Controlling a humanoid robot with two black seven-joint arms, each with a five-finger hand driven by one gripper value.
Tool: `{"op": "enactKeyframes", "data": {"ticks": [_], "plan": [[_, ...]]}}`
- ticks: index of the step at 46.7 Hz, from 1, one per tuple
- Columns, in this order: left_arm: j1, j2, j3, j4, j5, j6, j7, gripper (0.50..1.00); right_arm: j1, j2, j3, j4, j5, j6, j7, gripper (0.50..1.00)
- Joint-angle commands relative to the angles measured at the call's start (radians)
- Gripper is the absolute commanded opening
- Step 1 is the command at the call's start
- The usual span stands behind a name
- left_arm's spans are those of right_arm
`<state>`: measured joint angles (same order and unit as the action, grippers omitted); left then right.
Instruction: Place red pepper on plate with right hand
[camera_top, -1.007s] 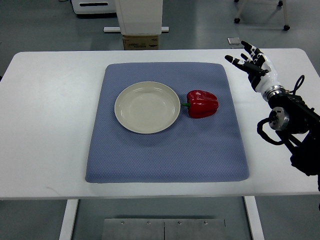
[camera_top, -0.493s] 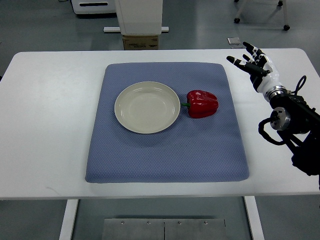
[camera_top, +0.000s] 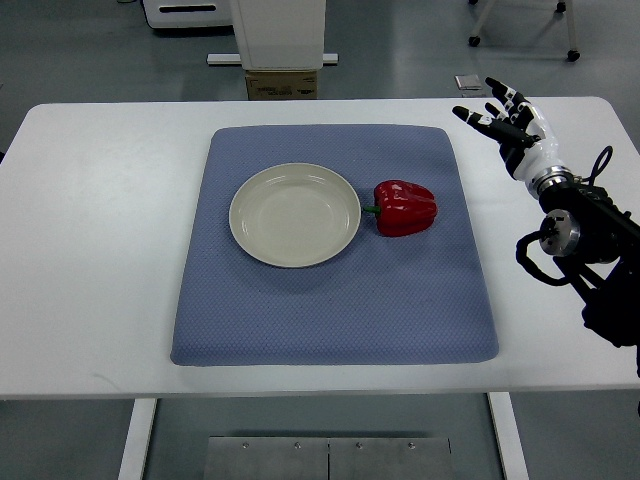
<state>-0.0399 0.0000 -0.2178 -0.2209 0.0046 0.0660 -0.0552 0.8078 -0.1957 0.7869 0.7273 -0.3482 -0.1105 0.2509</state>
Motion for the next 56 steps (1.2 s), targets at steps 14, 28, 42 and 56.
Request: {"op": "enactKeyframes", "data": {"ticks": [14,28,42,56], "plan": [[0.000,0.000,0.000,0.000,0.000,0.000,0.000,1.000,0.002,-0.004,-0.006,0.001,0.000,0.002,-0.001,1.000],[0.000,0.000,0.000,0.000,0.000,0.000,0.000,1.000,0.031,-0.022,-0.049,0.011,-0.009,0.017,-0.002,1.000],[0.000,0.000,0.000,0.000,0.000,0.000,0.000,1.000,0.142,-0.090,-0.328,0.023,-0.012,0.066,0.008,1.000],[0.000,0.000,0.000,0.000,0.000,0.000,0.000,1.000,0.237,-0.111,-0.566,0.027,-0.118,0.089,0.094,0.998]]}}
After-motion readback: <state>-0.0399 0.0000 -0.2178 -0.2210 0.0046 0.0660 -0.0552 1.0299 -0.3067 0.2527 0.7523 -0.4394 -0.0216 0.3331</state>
